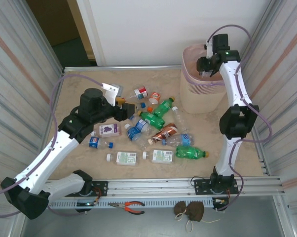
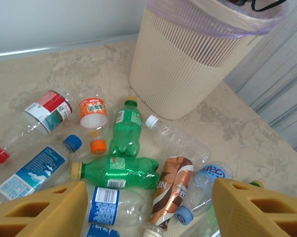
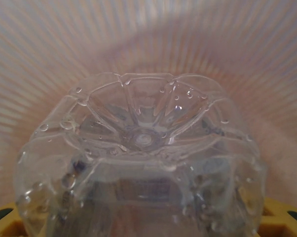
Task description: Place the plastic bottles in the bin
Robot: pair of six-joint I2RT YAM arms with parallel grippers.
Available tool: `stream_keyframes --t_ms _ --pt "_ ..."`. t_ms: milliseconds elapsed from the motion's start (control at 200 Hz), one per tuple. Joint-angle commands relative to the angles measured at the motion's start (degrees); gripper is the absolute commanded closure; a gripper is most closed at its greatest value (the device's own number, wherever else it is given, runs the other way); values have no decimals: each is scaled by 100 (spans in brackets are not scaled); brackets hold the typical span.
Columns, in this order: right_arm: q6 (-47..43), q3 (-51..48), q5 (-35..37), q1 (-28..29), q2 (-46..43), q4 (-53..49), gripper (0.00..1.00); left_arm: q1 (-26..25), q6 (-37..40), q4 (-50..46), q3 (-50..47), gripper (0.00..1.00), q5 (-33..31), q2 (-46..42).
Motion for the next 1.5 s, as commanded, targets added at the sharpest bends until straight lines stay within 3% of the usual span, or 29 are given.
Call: stream_keyframes --t_ms 0,466,671,847,1042,1263,1493 --pt "-45 260 20 -77 347 -495 47 54 -225 -22 -102 33 -93 -106" --pt "58 224 -111 -108 1418 -614 41 97 -691 -272 -597 33 -252 -266" --pt "110 212 -208 -108 1347 -663 30 154 -902 -694 -745 33 -562 -345" --pt "156 210 -279 -124 1067 -745 28 299 -1153 -1208 -877 33 -881 -427" --pt "196 194 -258 -139 615 -873 27 895 -2147 -1781 -1253 34 -1022 -608" --pt "270 211 -247 -165 -31 -985 26 1801 -3887 -2465 -1687 34 -1205 -816" --pt "326 242 -200 -165 -794 -1094 24 2724 -4645 -2823 -2005 31 -950 -818"
